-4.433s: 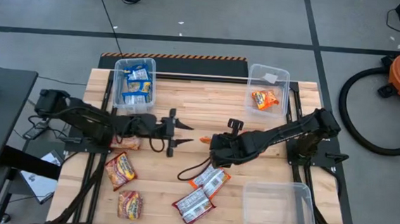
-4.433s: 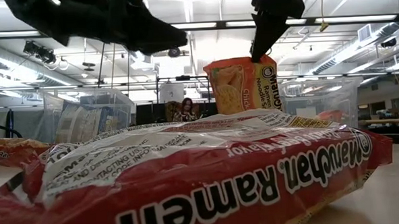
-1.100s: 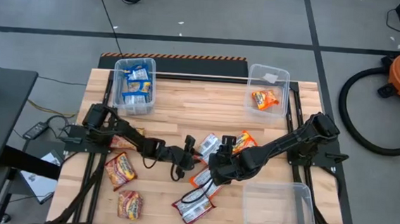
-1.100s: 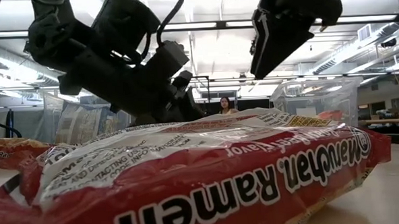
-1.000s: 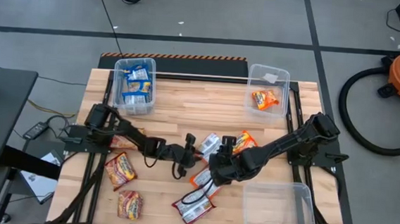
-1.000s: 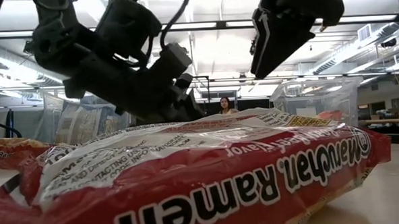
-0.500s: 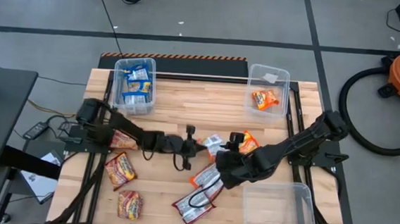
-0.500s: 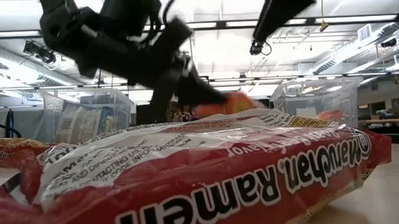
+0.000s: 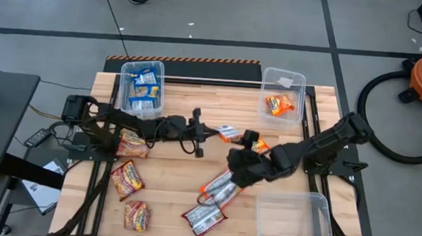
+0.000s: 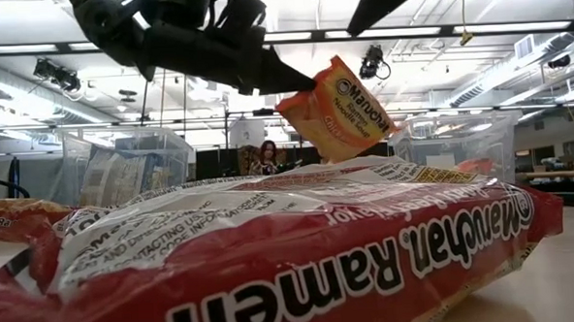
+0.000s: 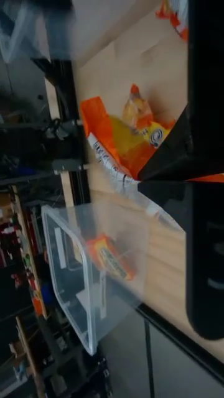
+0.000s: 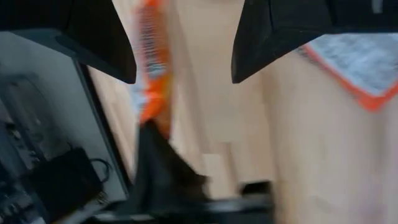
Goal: Sort Maruchan noodles
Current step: Put the orange noodle pack into the top right transparent bin
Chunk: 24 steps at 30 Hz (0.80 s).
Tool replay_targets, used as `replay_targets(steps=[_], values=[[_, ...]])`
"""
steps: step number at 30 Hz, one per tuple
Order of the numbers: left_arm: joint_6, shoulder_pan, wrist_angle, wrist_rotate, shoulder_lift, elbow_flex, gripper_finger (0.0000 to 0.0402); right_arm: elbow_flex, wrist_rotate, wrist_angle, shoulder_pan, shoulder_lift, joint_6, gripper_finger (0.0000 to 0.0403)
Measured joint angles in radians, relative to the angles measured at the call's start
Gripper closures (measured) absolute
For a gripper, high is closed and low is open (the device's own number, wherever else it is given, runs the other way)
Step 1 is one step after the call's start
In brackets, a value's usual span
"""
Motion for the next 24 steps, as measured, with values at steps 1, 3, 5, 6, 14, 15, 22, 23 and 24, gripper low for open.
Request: replay_targets(steps=[1,3,5,6,14,15,22,23,24], values=[[-0.001,0.000,0.001,0.008,0.000,0.000,0.0401,0.000,-0.001,0.000,-0.018,0.000,-0.007,0.0135],[-0.011,-0.002,0.000,0.016,0.000,0.000,0.0401,0.000,-0.015,0.001,-0.059,0.001,-0.033,0.0142],[-0.023,-0.003,0.001,0.016,0.000,0.000,0.0401,0.000,-0.038,0.002,-0.101,0.012,-0.061,0.0154],[-0.026,-0.002,-0.002,0.011,0.000,0.000,0.0401,0.000,-0.049,0.002,-0.118,0.018,-0.071,0.0161],[-0.060,0.023,-0.011,0.010,0.000,0.000,0.0401,-0.028,-0.196,0.118,-0.197,0.019,-0.099,0.0215],[-0.060,0.027,-0.021,0.010,0.000,0.000,0.0401,-0.028,-0.205,0.117,-0.199,0.019,-0.097,0.0219],[-0.060,0.028,-0.015,0.004,0.000,0.000,0.0401,-0.028,-0.208,0.124,-0.229,0.015,-0.075,0.0244],[-0.060,0.028,-0.014,0.002,0.000,0.000,0.0401,-0.028,-0.203,0.128,-0.232,0.015,-0.073,0.0249],[-0.060,0.028,-0.013,0.002,0.000,0.000,0.0401,-0.028,-0.196,0.133,-0.234,0.015,-0.071,0.0255]])
